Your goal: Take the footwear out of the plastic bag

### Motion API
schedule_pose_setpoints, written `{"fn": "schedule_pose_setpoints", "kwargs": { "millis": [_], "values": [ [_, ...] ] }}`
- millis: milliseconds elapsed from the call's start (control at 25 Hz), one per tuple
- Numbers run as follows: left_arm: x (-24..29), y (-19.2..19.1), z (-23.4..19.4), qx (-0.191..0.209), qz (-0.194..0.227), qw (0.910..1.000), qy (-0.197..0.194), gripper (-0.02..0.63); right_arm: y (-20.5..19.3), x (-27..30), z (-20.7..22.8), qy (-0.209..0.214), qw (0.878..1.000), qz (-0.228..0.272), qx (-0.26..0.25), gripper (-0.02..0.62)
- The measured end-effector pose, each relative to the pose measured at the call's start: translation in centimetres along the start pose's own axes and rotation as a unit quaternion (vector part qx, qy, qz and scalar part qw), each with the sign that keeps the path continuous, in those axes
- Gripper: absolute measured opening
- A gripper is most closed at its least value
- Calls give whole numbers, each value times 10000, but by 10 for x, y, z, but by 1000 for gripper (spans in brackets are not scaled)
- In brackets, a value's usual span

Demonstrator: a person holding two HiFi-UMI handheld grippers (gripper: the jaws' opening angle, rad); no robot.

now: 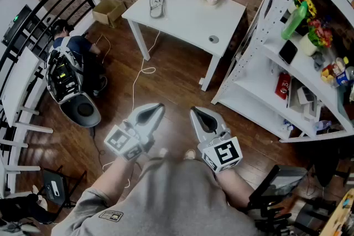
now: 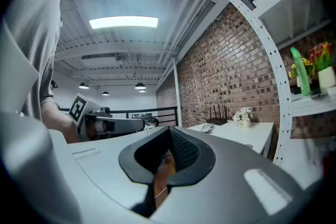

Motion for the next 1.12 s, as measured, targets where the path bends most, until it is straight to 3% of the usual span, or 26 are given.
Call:
{"fn": "schedule_pose_setpoints", "kwargs": {
  "millis": [440,920,1120],
  "values": [
    [8,3,-29,-29,106,9999,121,2,-1,31,0,156,9999,2,-34,12],
    [-23,37,-163,-153,9,9983,-558,2,3,154,-52,-572,9983,-85,-57,12],
    [-51,39,-228,48,-34,9955,-944,2,-2,212,-84,-998,9949,-160,-16,12]
  ]
}}
Point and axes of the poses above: the fingertips, and each gripper's own axes: x forward along the fingers, z to its right, y out of its top, the point moved 6 cm from there along -x, backward along the fingers, and after that the axes turned 6 degrees about -y, right-handed, at the moved point
